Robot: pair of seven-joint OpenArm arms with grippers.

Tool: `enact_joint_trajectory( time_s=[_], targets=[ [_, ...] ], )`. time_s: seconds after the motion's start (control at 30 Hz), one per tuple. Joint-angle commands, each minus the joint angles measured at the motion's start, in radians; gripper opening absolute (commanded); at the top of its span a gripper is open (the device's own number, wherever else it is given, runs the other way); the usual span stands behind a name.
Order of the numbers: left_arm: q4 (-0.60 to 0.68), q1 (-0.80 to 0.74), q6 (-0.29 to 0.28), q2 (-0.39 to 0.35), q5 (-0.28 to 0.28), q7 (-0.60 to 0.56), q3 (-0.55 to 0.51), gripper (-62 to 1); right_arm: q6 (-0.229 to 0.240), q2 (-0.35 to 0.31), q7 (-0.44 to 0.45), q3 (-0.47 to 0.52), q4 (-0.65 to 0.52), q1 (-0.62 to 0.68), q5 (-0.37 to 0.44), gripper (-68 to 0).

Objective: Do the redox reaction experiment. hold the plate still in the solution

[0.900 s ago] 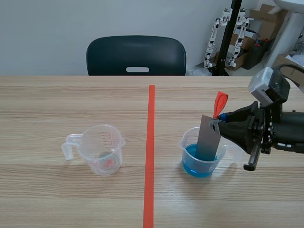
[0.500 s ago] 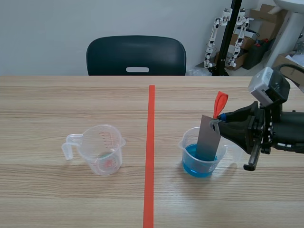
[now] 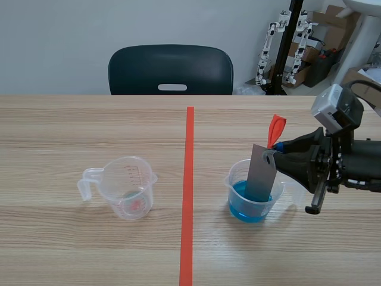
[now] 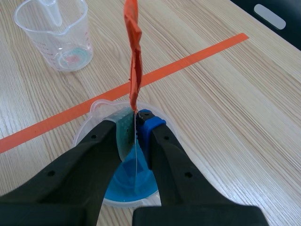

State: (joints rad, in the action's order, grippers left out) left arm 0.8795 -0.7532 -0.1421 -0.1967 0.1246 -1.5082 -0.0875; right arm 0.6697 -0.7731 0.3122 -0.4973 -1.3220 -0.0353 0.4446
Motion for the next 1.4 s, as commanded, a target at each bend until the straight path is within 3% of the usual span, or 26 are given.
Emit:
enact_joint_trajectory(
  time_s=[0.0, 1.37],
  targets=[
    [0.013, -0.008, -0.002, 0.002, -0.004, -0.046, -0.001, 1.4, 0.0, -0.014, -0.003, 0.018, -0.013, -0.009, 0.0, -66.9],
    [0.013, -0.008, -0.002, 0.002, -0.005, -0.046, -0.001, 1.4, 0.0, -0.014, -0.038, 0.018, -0.013, -0.009, 0.0, -66.9]
  ],
)
